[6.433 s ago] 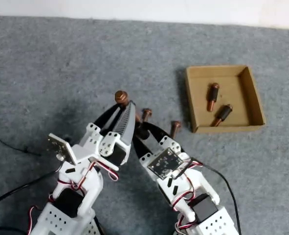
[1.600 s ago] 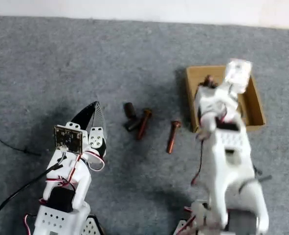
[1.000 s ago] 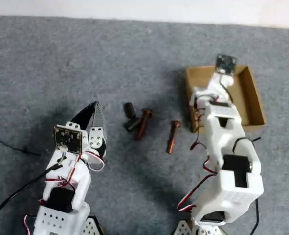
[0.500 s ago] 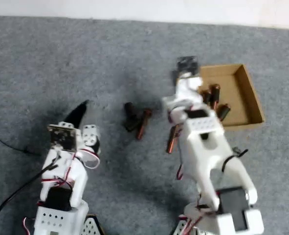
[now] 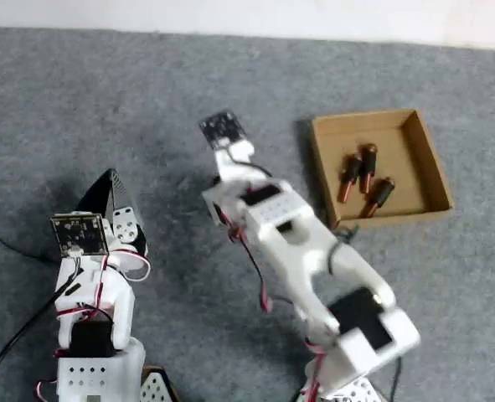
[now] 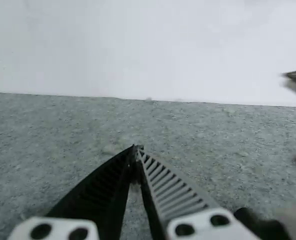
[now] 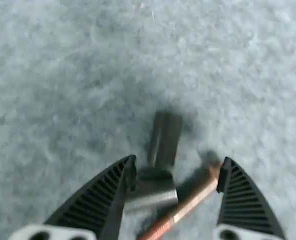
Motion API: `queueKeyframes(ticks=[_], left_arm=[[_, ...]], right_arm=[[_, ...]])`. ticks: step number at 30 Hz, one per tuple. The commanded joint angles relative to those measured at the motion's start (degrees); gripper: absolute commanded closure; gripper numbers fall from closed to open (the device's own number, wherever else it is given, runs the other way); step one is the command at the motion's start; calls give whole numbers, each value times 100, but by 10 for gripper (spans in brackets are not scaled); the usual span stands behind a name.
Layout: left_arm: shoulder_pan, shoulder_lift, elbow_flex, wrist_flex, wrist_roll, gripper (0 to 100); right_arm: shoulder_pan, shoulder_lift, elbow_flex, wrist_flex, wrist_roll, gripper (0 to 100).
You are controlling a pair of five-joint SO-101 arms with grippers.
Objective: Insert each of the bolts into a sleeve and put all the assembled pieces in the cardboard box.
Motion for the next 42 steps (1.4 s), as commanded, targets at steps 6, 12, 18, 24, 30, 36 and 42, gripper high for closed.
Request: queueKeyframes(ticks=[6,12,18,24,30,36,42], left_arm=[[-57,22,110,-149,-35,993],[-57,22,110,-149,-35,993],[-57,22,110,-149,-35,993],[-57,22,110,-149,-35,993],[-57,22,110,-149,-35,993],[-57,13,110,-149,-35,993],[-57,4,110,-149,-35,993]], right_arm=[[-57,2062,-3020,1200,70,757],[-75,2651,-3767,2035,35,757],[48,2721,-3873,2105,35,757],[40,2721,-3873,2123,35,892],[48,2703,-3873,2642,70,993],[57,2668,-3916,3037,79,995],[382,2018,-3881,3020,35,995]])
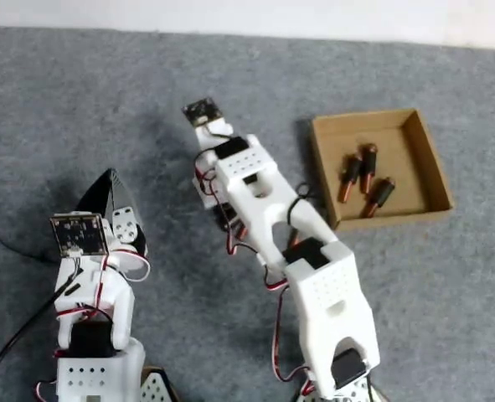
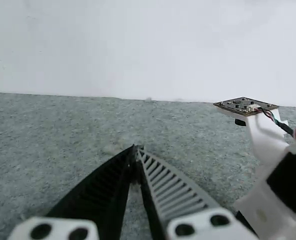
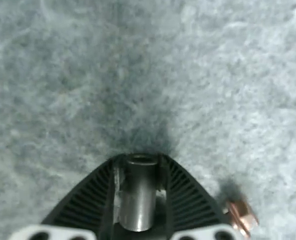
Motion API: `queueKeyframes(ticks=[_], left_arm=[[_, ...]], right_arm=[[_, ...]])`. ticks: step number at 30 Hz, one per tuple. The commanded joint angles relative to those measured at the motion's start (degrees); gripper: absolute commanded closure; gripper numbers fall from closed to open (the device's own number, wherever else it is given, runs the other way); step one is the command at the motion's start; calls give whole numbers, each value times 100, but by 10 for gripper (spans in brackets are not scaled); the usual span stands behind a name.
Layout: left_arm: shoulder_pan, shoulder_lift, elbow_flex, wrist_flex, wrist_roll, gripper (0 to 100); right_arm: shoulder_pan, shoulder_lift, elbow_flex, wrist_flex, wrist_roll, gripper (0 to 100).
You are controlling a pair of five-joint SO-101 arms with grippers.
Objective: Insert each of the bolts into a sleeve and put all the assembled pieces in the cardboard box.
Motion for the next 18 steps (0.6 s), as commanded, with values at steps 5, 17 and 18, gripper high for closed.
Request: queueKeyframes(ticks=[5,17,18], left_arm=[[-48,4,110,-158,-18,993],[382,-4,110,-158,-35,992],[488,4,110,-149,-105,992]], right_arm=[[593,-1587,242,84,26,995],[1516,-4567,2967,-1165,53,995],[1534,-4848,3319,-1349,53,995]])
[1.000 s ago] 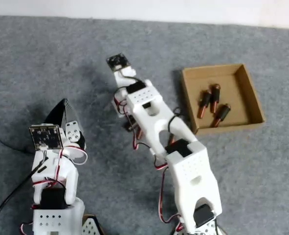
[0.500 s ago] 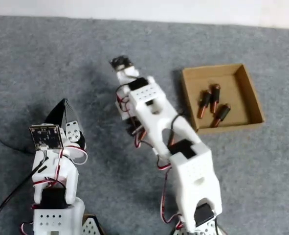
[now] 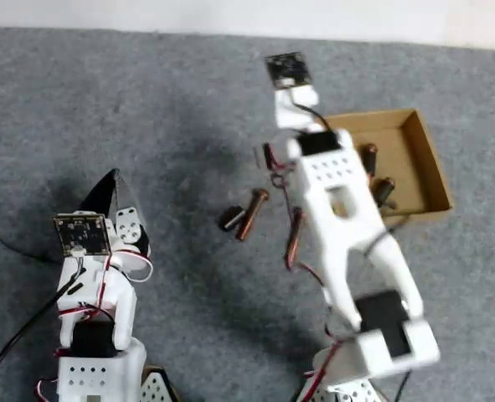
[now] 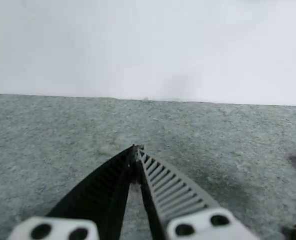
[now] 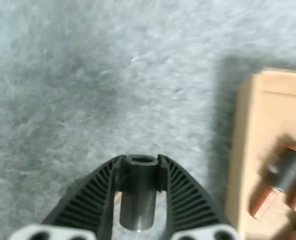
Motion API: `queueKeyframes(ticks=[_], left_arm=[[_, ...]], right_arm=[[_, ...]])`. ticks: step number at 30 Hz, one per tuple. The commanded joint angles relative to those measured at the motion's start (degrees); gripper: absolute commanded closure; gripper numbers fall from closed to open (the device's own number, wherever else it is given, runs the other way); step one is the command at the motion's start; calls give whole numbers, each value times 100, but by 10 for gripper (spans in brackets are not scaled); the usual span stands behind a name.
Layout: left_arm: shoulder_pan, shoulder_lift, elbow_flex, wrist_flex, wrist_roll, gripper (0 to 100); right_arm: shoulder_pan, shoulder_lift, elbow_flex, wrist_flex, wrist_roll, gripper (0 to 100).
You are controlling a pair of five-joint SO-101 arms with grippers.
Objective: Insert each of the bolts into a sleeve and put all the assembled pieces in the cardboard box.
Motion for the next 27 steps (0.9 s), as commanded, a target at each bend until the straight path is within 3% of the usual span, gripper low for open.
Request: queueKeyframes(ticks=[1,7,14,21,27], left_arm=[[400,22,110,-141,-308,992],[1314,40,-4,211,-1116,992],[1165,48,-347,589,-1099,992],[1956,57,-743,1398,-1116,992],[2132,338,-831,1415,-1125,966]], right_arm=[[101,-1314,1007,-673,53,995],[127,-2941,2958,-1270,62,995],[760,-4866,4752,-1543,70,995],[1015,-7046,6404,-1578,70,995],[1015,-8444,7257,-1578,62,995]])
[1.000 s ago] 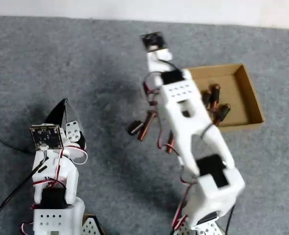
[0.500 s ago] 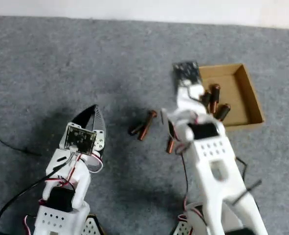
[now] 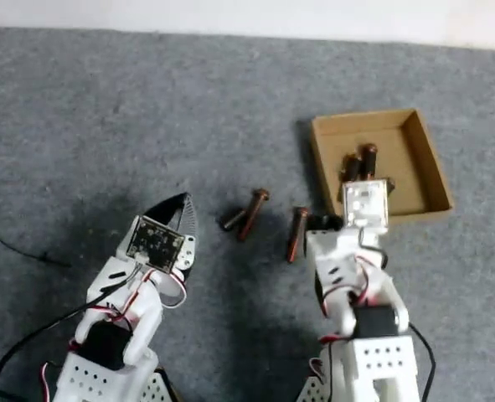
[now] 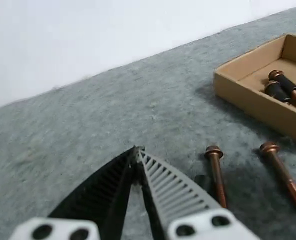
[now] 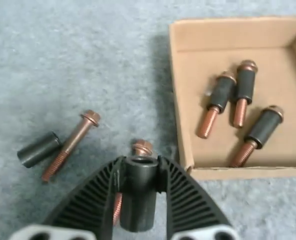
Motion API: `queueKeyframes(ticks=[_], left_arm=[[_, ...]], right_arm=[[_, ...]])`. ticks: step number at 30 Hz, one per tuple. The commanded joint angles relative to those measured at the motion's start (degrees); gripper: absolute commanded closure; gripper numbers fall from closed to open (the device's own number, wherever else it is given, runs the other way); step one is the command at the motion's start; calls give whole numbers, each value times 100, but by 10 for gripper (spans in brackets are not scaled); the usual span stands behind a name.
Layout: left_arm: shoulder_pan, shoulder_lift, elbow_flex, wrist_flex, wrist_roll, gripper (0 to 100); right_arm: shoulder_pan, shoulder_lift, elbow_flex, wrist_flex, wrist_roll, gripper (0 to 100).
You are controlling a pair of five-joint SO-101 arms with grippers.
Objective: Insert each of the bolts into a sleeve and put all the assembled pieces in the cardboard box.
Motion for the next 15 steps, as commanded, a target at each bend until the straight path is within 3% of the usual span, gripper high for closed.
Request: queueKeyframes(ticks=[1,8,15], left_arm=[[242,549,-479,18,-35,956],[901,4119,-2097,-413,-35,950],[1376,7538,-3934,-484,-9,909]], right_arm=[[40,-804,224,-127,62,995],[84,-1411,470,-127,62,995],[681,-1437,514,-347,18,995]])
